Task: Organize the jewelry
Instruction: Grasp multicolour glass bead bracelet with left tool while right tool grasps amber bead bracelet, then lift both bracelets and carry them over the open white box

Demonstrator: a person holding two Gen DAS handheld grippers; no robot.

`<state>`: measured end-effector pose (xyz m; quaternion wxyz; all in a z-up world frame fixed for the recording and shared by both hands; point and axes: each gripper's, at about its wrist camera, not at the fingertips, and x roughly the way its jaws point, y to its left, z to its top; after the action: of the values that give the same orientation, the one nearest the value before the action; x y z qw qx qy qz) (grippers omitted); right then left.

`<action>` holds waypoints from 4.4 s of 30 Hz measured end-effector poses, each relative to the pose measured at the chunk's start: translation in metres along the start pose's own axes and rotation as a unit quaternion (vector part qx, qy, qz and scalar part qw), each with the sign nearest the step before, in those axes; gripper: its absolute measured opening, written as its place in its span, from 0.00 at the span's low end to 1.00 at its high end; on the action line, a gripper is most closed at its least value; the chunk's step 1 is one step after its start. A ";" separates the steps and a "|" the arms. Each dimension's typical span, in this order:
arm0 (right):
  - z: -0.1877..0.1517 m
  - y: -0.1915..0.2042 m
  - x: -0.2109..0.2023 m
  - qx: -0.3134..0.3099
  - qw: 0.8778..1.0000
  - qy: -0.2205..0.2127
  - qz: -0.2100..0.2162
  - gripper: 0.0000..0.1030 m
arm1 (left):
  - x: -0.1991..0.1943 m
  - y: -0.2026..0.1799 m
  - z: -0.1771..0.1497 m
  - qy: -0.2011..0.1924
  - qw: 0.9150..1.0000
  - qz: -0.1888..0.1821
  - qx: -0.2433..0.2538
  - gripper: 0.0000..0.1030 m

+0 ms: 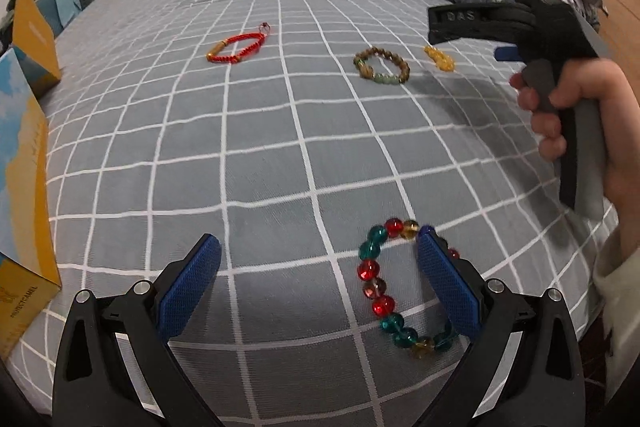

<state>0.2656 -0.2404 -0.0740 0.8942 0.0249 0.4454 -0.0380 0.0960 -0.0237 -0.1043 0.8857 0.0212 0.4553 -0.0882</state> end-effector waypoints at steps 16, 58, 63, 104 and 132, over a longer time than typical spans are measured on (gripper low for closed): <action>0.000 0.000 0.044 0.016 0.999 0.035 0.005 0.92 | 0.007 0.000 -0.005 -0.002 1.000 0.003 0.008 0.93; -0.003 -0.011 0.010 0.006 1.000 0.004 0.020 0.09 | -0.014 0.000 -0.005 -0.025 0.999 -0.020 0.023 0.10; -0.004 -0.009 -0.001 0.007 1.000 -0.011 0.022 0.09 | -0.017 0.006 0.000 -0.029 0.999 -0.038 0.006 0.09; -0.033 0.040 -0.109 -0.023 0.994 -0.055 0.087 0.09 | -0.084 0.047 0.041 -0.113 0.992 0.015 -0.062 0.09; -0.024 0.169 -0.184 -0.095 0.981 -0.106 0.129 0.09 | -0.191 0.133 0.061 -0.157 0.971 0.149 -0.102 0.09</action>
<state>0.1514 -0.0615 0.0605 0.9321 -0.0067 0.3424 0.1180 0.0595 0.1261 0.0810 0.9468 -0.0162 0.3088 0.0894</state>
